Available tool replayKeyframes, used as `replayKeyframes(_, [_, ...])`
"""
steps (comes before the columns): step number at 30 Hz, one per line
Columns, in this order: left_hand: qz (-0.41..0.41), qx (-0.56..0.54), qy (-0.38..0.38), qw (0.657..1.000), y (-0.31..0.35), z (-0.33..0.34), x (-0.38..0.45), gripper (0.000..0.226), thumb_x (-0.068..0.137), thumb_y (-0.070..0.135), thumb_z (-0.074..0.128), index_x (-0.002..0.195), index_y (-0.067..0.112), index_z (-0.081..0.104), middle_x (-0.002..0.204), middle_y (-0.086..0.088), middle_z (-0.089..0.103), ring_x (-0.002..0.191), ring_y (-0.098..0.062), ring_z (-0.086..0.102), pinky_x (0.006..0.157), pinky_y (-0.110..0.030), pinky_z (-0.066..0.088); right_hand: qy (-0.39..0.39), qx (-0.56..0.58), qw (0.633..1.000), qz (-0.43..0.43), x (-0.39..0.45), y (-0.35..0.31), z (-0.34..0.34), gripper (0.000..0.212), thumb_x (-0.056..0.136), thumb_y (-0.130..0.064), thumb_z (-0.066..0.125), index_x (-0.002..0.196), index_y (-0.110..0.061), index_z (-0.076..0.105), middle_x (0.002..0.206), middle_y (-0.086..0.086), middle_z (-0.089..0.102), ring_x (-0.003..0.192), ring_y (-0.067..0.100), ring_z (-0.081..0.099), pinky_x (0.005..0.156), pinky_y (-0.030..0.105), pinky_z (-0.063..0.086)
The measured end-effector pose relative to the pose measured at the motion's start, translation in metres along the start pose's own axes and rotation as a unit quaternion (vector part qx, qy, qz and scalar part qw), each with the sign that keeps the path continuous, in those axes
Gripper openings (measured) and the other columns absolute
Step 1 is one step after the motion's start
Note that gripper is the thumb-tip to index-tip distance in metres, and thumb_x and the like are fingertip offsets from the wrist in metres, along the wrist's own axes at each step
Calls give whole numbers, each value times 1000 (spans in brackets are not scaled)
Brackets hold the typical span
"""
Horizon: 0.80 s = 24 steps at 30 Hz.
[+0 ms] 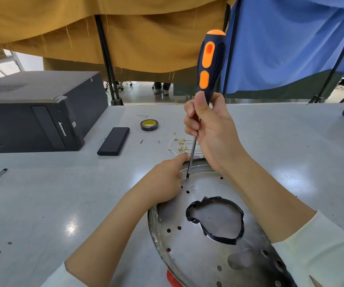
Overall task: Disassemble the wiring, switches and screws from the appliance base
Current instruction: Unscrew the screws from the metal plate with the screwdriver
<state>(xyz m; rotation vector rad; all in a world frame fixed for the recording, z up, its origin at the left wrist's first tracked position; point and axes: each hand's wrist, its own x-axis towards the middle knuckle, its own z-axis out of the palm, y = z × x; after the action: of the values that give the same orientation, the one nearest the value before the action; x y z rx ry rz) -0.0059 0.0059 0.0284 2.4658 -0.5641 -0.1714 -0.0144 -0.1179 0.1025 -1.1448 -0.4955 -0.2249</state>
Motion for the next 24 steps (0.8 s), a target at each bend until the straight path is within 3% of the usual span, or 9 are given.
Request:
replayKeyframes(2, [3, 3, 2, 1000, 0, 0, 0, 53, 90, 4, 43, 134, 32, 38, 98, -2, 57, 76, -14, 47, 63, -24, 34, -15, 6, 1000, 2, -1, 0, 1, 19, 100, -28, 36, 98, -12, 47, 74, -2, 50, 58, 10, 35, 53, 23, 27])
replayKeyframes(6, [5, 6, 6, 1000, 0, 1, 0, 51, 90, 3, 41, 134, 31, 39, 86, 3, 52, 70, -8, 46, 58, -22, 33, -17, 32, 999, 32, 1, 0, 1, 38, 103, -33, 27, 104, -7, 56, 77, 0, 48, 59, 8, 34, 54, 23, 25])
replayKeyframes(8, [5, 2, 6, 1000, 0, 0, -1, 52, 90, 4, 42, 134, 31, 39, 88, 3, 53, 71, -8, 47, 59, -23, 34, -12, 35, 998, 44, 2, -1, 0, 37, 101, -37, 31, 108, -7, 52, 75, -2, 45, 58, 7, 31, 54, 23, 23])
replayKeyframes(12, [7, -2, 5, 1000, 0, 0, -1, 54, 90, 3, 42, 136, 32, 39, 88, 4, 53, 72, -7, 47, 60, -21, 34, 5, 14, 999, 35, 1, -2, -2, 21, 93, -33, 48, 95, -14, 38, 69, -2, 39, 56, 9, 28, 52, 23, 22])
replayKeyframes(15, [7, 1, 7, 1000, 0, 0, -1, 53, 90, 3, 42, 135, 31, 39, 99, -2, 57, 80, -17, 50, 67, -26, 38, -24, 23, 999, 24, 1, 0, -3, 21, 98, -32, 39, 95, -12, 43, 71, -1, 44, 56, 9, 31, 52, 24, 23])
replayKeyframes(19, [9, -2, 7, 1000, 0, 1, -1, 54, 90, 1, 42, 134, 31, 39, 100, -2, 58, 82, -16, 50, 67, -26, 38, -31, 53, 997, 50, 2, 1, -4, 45, 103, -37, 24, 104, -6, 58, 75, 0, 45, 58, 8, 34, 53, 21, 27])
replayKeyframes(21, [9, 0, 6, 1000, 0, 1, 0, 54, 90, 2, 42, 135, 31, 39, 98, -1, 55, 78, -13, 47, 64, -24, 35, -33, 57, 996, 58, 2, 1, -4, 43, 101, -42, 28, 109, -8, 53, 74, -1, 43, 57, 8, 31, 53, 21, 25])
replayKeyframes(24, [11, 2, 9, 1000, 0, 1, 0, 54, 89, 2, 42, 135, 30, 39, 100, -1, 57, 80, -15, 48, 66, -25, 36, -17, 43, 997, 58, 3, -1, -5, 26, 94, -41, 42, 95, -16, 42, 68, -3, 40, 55, 9, 28, 50, 21, 23])
